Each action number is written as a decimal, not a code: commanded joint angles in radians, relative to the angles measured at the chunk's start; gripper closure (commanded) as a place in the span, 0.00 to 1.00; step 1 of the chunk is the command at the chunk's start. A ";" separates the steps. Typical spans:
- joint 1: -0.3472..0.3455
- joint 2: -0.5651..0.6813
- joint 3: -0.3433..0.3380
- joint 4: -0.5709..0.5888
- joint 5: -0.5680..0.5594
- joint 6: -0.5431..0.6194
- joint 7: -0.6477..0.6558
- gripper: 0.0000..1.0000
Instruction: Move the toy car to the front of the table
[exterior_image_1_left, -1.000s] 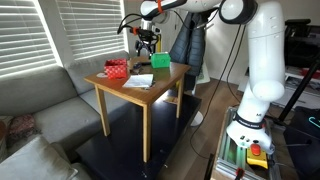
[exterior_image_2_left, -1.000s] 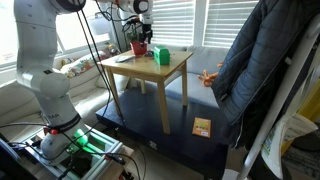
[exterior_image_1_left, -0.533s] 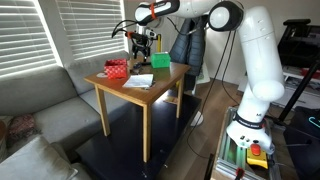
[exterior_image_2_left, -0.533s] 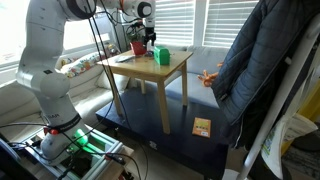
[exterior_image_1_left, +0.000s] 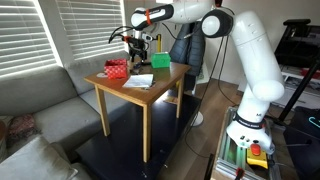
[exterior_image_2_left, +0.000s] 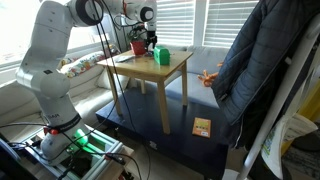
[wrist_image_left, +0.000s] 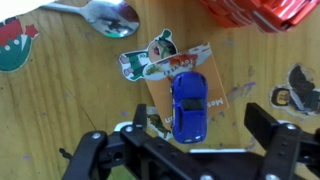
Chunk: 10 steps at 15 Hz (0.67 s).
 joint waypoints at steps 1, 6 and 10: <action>-0.008 0.053 0.012 0.093 -0.015 -0.061 0.020 0.08; -0.006 0.078 0.009 0.139 -0.023 -0.115 0.023 0.48; -0.005 0.089 0.007 0.161 -0.034 -0.142 0.021 0.66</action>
